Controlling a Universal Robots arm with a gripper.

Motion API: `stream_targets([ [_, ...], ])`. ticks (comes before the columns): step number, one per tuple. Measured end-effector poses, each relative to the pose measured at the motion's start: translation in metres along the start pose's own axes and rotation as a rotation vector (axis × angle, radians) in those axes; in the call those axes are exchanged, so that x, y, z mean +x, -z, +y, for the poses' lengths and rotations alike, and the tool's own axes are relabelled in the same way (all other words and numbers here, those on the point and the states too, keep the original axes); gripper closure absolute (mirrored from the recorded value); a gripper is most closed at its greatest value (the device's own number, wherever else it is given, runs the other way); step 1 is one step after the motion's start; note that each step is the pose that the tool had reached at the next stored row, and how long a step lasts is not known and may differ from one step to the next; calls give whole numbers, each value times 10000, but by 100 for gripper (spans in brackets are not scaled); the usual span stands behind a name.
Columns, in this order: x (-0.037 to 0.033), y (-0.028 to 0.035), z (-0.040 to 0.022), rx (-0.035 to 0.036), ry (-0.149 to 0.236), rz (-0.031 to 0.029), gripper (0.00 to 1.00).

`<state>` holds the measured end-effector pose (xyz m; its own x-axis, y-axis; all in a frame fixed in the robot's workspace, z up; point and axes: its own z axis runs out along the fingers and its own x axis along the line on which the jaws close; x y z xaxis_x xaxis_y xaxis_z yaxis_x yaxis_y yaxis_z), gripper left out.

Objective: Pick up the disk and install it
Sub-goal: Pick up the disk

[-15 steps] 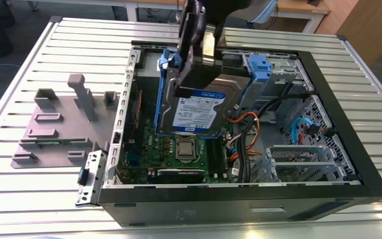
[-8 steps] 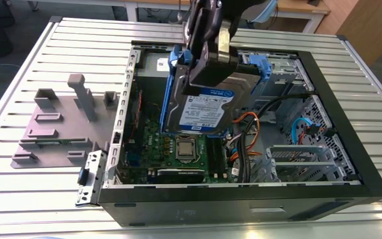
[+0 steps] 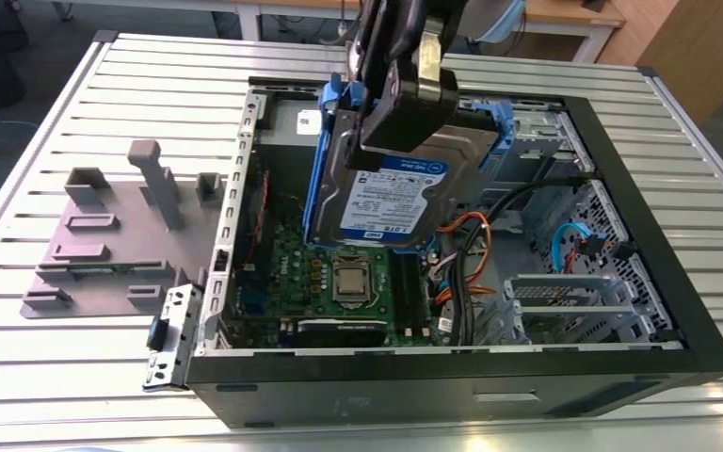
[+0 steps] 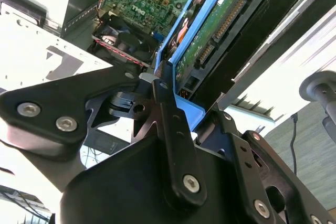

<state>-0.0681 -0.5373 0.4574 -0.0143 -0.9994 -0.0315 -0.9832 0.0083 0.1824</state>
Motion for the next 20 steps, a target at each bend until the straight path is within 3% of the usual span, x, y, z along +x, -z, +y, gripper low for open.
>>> stream_targets([
  [7,19,6,-30,1,-13,74,63],
  [20,122,52,-260,2,-37,192,63],
])
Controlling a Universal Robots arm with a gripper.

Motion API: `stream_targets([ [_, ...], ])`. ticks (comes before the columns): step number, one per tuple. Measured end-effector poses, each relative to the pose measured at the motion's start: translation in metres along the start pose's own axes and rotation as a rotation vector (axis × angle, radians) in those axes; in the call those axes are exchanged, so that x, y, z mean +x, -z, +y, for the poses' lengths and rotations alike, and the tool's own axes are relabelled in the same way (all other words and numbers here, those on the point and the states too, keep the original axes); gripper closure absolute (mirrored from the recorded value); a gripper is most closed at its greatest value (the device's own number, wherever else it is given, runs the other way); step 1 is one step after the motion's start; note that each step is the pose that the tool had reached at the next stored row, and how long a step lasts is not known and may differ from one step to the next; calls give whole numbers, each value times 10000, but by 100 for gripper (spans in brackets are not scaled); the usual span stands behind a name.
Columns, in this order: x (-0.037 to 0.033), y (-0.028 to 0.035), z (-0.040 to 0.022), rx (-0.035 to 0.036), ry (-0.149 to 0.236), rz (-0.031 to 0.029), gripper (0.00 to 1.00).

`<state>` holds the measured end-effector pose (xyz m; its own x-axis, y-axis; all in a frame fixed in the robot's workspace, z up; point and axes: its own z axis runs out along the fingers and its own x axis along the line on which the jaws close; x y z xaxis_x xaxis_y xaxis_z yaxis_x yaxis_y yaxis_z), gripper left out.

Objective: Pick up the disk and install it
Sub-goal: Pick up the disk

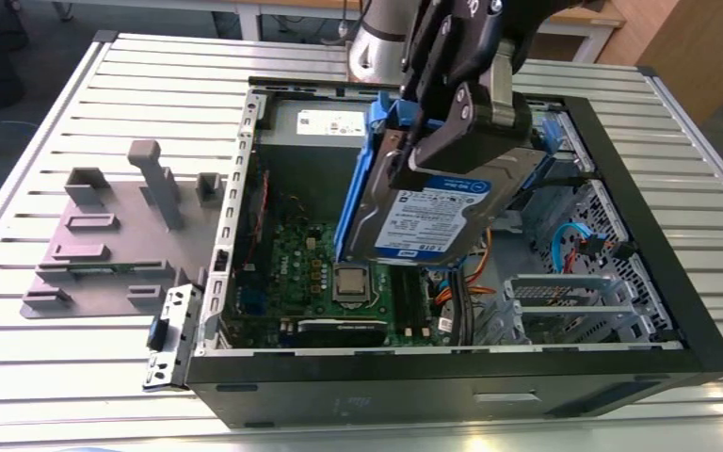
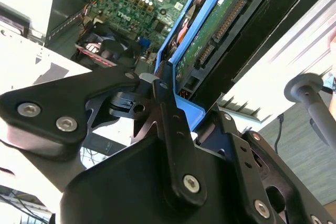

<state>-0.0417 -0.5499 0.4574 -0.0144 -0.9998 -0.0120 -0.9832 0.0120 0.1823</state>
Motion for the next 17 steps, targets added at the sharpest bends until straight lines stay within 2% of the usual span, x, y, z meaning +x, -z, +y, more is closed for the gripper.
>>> stream_targets([
  [17,66,36,-190,2,-32,177,63],
])
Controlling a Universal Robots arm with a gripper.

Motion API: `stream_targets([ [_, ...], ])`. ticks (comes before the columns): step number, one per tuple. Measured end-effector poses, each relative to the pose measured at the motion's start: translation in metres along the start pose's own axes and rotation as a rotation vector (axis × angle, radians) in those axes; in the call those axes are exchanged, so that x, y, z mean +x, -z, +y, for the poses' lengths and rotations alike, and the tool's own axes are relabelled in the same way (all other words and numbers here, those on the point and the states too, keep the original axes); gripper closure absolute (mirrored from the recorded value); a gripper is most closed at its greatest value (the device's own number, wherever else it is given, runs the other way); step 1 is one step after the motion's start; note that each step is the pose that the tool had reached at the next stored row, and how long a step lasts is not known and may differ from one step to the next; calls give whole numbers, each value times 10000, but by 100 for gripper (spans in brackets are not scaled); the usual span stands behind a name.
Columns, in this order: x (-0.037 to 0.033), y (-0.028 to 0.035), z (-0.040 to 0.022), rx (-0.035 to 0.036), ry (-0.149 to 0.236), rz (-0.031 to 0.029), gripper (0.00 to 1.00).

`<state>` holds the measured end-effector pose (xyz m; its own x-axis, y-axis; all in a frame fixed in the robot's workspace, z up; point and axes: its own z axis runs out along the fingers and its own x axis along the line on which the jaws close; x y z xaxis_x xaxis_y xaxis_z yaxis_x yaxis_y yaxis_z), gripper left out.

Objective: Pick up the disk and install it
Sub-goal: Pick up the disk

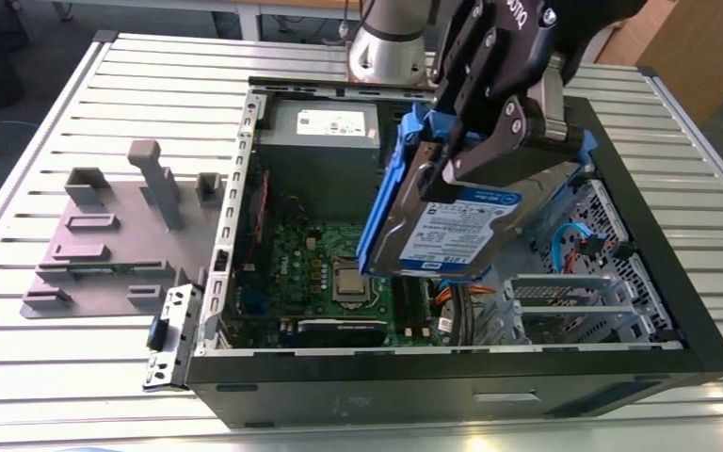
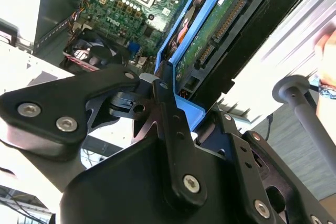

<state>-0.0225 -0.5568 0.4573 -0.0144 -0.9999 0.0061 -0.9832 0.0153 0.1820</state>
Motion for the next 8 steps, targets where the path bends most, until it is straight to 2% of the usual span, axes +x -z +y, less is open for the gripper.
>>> stream_targets([
  [8,27,20,-112,1,-9,48,63],
])
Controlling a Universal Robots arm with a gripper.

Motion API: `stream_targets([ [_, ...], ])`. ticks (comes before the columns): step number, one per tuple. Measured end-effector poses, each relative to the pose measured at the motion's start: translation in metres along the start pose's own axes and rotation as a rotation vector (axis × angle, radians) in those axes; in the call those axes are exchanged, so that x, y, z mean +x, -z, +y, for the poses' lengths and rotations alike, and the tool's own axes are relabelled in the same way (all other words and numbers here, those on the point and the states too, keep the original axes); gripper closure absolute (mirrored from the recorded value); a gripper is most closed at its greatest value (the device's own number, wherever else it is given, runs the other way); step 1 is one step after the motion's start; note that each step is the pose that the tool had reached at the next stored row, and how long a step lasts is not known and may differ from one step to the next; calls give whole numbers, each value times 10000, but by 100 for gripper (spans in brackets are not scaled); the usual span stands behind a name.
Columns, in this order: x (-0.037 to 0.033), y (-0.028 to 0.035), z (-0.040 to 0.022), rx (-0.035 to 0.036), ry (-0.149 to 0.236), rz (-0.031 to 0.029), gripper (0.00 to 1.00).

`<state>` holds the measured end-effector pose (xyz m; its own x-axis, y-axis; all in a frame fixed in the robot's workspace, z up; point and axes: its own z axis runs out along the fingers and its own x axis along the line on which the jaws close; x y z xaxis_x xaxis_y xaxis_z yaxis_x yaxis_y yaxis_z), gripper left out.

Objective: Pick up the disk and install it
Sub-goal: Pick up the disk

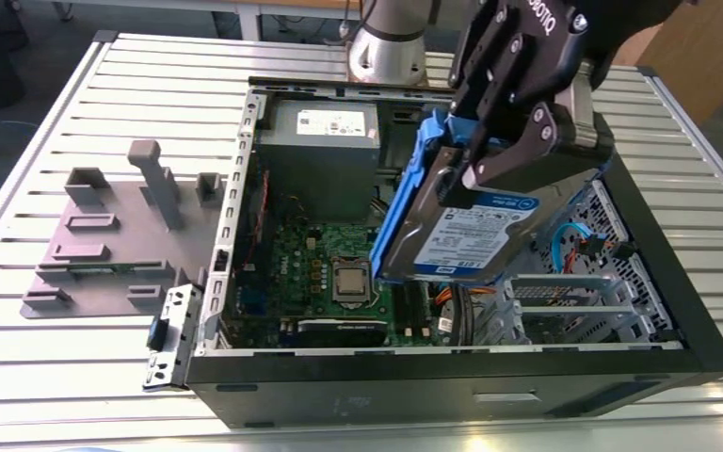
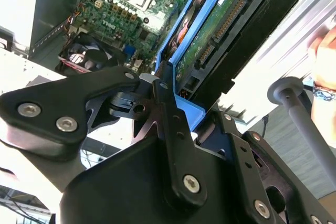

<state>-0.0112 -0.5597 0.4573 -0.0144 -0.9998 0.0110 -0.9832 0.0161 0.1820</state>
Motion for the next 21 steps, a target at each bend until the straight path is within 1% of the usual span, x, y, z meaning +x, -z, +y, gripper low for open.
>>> stream_targets([
  [4,13,18,-100,-1,1,1,63],
  [9,33,45,-260,-5,0,0,63],
  [11,42,51,-302,-6,-6,0,63],
  [13,51,49,-325,-7,-32,-9,63],
  [16,56,39,-341,-8,-132,-65,63],
  [19,61,29,-356,-11,-223,-143,63],
  [21,66,25,-382,-12,-240,-193,63],
])
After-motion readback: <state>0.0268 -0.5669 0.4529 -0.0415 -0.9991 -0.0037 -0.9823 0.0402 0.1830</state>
